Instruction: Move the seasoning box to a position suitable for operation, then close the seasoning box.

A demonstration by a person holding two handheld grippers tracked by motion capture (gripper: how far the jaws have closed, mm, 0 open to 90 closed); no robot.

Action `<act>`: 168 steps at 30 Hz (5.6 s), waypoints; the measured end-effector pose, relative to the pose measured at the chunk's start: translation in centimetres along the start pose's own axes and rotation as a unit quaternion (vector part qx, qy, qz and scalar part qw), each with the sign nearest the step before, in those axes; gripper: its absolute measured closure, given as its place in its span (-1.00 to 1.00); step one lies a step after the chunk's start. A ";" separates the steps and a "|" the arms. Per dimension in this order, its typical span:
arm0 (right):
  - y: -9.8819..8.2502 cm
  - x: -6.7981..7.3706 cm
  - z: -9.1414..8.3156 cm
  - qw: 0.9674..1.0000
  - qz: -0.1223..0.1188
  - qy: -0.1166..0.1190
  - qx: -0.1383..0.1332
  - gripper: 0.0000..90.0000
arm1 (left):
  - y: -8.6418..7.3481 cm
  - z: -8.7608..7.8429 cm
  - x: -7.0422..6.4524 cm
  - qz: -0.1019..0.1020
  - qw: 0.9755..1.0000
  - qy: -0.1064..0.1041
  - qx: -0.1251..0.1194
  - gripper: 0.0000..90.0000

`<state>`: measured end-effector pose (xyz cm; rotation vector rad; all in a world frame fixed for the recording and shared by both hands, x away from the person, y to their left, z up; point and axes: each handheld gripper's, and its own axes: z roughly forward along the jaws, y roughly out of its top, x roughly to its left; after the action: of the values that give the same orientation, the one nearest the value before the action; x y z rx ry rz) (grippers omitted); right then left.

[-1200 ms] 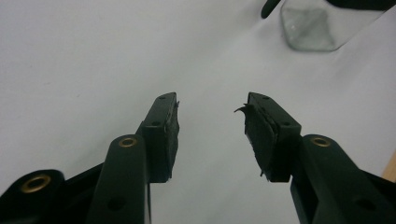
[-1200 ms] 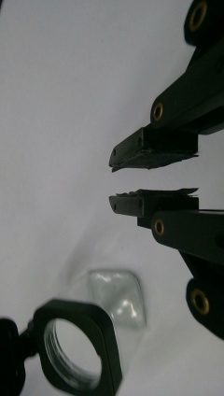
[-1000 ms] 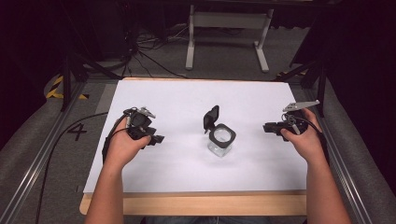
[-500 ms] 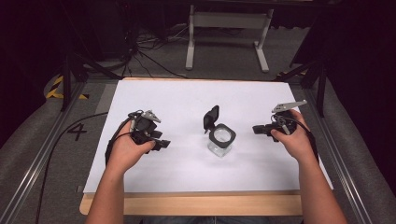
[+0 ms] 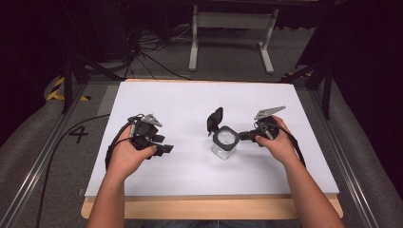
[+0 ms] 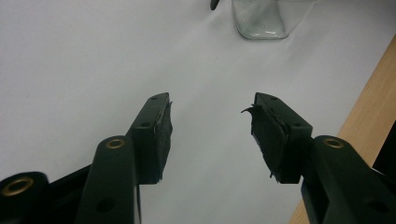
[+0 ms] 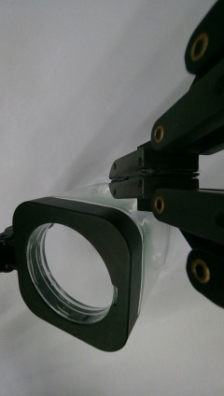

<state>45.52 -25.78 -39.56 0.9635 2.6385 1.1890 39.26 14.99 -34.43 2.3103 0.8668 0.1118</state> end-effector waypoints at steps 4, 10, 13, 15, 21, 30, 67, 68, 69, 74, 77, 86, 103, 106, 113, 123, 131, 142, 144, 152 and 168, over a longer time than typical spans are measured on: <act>-0.1 0.0 0.3 1.000 -0.006 0.004 0.004 1.00 | 0.0 0.0 0.1 -0.003 1.000 0.001 -0.005 0.06; 0.0 0.3 0.6 1.000 -0.014 0.002 0.011 1.00 | -0.1 -0.1 0.1 -0.003 1.000 0.002 -0.007 0.06; 0.0 0.4 0.5 1.000 -0.014 0.003 0.014 1.00 | 0.0 0.0 0.2 -0.004 1.000 0.002 -0.005 0.06; -0.1 0.6 0.5 1.000 -0.016 0.006 0.020 1.00 | 0.0 0.1 0.2 -0.008 1.000 0.001 -0.011 0.06; -0.4 1.4 0.3 0.999 -0.018 0.016 0.034 1.00 | 0.5 0.3 0.3 -0.003 1.000 -0.005 -0.008 0.05; -0.8 2.6 0.2 0.998 -0.026 0.022 0.048 1.00 | 1.5 1.0 0.3 0.007 1.000 -0.014 -0.008 0.05; 0.1 3.2 -4.3 1.000 -0.018 0.002 -0.022 1.00 | 3.3 2.6 -2.5 0.043 0.994 -0.092 -0.038 0.45; 0.2 3.2 -4.4 1.000 -0.016 0.003 -0.023 1.00 | 3.4 3.0 -2.8 0.044 0.993 -0.098 -0.040 0.53; 0.4 3.2 -4.5 1.000 -0.011 0.006 -0.027 1.00 | 3.5 3.3 -3.0 0.047 0.993 -0.099 -0.041 0.59; 2.0 3.5 -4.9 0.999 -0.014 0.015 -0.045 1.00 | 3.6 5.0 -3.5 0.068 0.989 -0.129 -0.031 1.00; 3.4 3.6 -5.0 0.998 -0.023 0.014 -0.049 1.00 | 3.8 5.9 -4.3 0.074 0.987 -0.138 -0.032 1.00; 6.0 3.0 -5.3 0.998 -0.024 0.001 -0.056 1.00 | 4.1 7.8 -5.5 0.090 0.983 -0.157 -0.021 1.00; 9.5 1.9 -6.2 0.997 -0.023 -0.022 -0.065 1.00 | 3.7 11.3 -6.3 0.071 0.984 -0.164 -0.024 0.99; 10.3 2.2 -5.9 0.997 -0.028 -0.021 -0.066 1.00 | 3.7 11.7 -6.3 0.065 0.984 -0.161 -0.029 1.00; 11.7 2.9 -4.2 0.998 -0.040 -0.017 -0.047 1.00 | 3.6 12.2 -6.4 0.057 0.985 -0.161 -0.030 0.96; 11.9 3.3 -2.3 0.998 -0.049 -0.023 -0.015 1.00 | 3.7 12.4 -6.5 0.054 0.985 -0.163 -0.033 0.99; 11.4 3.8 -2.4 0.998 -0.053 -0.020 -0.017 1.00 | 4.0 12.5 -6.9 0.050 0.984 -0.165 -0.049 0.99; 9.0 5.6 -2.2 0.998 -0.067 -0.003 -0.007 1.00 | 4.0 12.3 -7.0 0.053 0.985 -0.157 -0.046 1.00; 8.4 5.9 -2.2 0.998 -0.066 0.005 -0.007 1.00 | 4.0 12.4 -7.0 0.054 0.985 -0.157 -0.046 1.00; 7.0 6.8 -1.6 0.997 -0.070 0.017 0.006 1.00 | 4.0 12.3 -7.0 0.053 0.985 -0.156 -0.045 0.99; 4.8 7.2 0.1 0.997 -0.066 0.027 0.031 1.00 | 4.0 12.3 -7.0 0.052 0.985 -0.157 -0.046 0.99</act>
<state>42.27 -19.15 -35.05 0.7616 2.7471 1.1254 39.66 1.65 -40.60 2.2087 0.5695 -0.1602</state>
